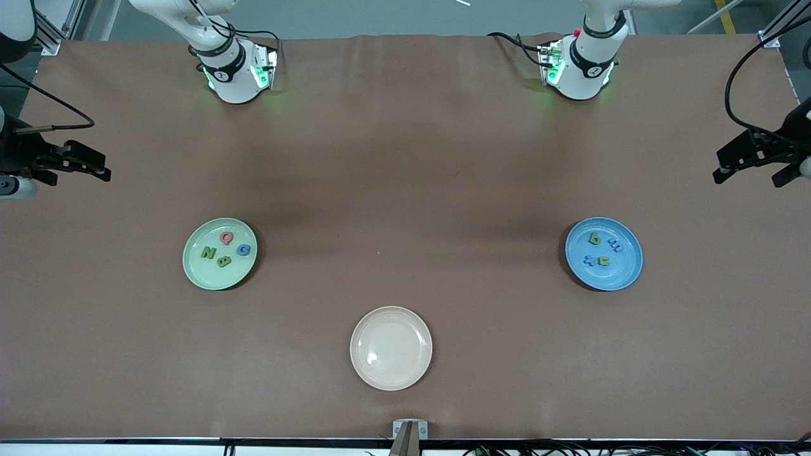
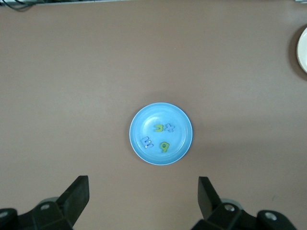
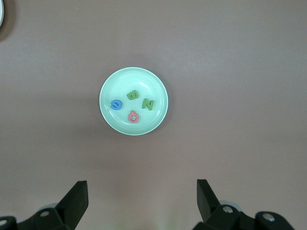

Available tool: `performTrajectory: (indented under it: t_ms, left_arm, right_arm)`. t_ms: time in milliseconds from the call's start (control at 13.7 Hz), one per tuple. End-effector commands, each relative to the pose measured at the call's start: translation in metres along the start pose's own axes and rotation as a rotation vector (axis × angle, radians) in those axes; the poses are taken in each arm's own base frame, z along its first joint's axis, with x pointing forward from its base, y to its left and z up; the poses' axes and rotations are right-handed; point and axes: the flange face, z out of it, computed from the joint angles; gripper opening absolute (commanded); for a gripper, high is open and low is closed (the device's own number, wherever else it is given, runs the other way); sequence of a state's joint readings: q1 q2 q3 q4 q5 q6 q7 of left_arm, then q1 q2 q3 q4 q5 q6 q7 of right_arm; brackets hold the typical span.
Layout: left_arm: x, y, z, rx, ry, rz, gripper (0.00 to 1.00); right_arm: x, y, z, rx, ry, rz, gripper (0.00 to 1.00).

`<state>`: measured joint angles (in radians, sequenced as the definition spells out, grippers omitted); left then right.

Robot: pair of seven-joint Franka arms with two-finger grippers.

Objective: Sort upper and lower case letters into plates

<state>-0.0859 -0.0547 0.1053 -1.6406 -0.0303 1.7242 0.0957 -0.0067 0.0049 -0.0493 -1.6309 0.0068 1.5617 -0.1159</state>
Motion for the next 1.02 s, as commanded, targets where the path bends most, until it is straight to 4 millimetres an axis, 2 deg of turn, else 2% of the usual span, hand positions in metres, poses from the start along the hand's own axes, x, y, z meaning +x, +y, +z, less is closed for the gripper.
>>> performTrajectory:
  t_ms: [0, 146, 291, 437, 510, 655, 801, 946]
  left_arm:
    - [0.005, 0.004, -0.004, 0.017, -0.006, 0.002, 1.0]
    - [0.006, 0.008, -0.003, 0.014, -0.005, 0.004, 1.0]
    - [0.007, -0.003, 0.0, 0.01, -0.005, -0.015, 1.0]
    - [0.012, -0.006, -0.003, 0.011, 0.007, -0.018, 1.0]
    - [0.018, 0.003, 0.0, 0.009, 0.005, -0.003, 1.0]
    - [0.021, 0.007, -0.001, 0.01, 0.01, 0.007, 1.0]
    - [0.025, 0.017, 0.006, 0.008, 0.0, 0.025, 1.0]
    - [0.04, 0.015, 0.015, 0.008, 0.002, 0.025, 1.0]
  right_arm:
    - [-0.018, -0.003, -0.009, -0.013, 0.018, 0.041, 1.0]
    - [-0.029, 0.0, -0.01, -0.011, 0.021, 0.047, 1.0]
    - [-0.039, 0.003, -0.017, -0.009, 0.032, 0.055, 1.0]
    - [-0.038, 0.001, -0.02, -0.01, 0.042, 0.052, 1.0]
    - [-0.037, 0.0, -0.02, -0.011, 0.052, 0.048, 1.0]
    - [-0.036, 0.001, -0.021, -0.012, 0.059, 0.05, 1.0]
    - [-0.036, 0.0, -0.021, -0.012, 0.059, 0.047, 1.0]
    - [-0.035, 0.0, -0.019, -0.012, 0.058, 0.047, 1.0]
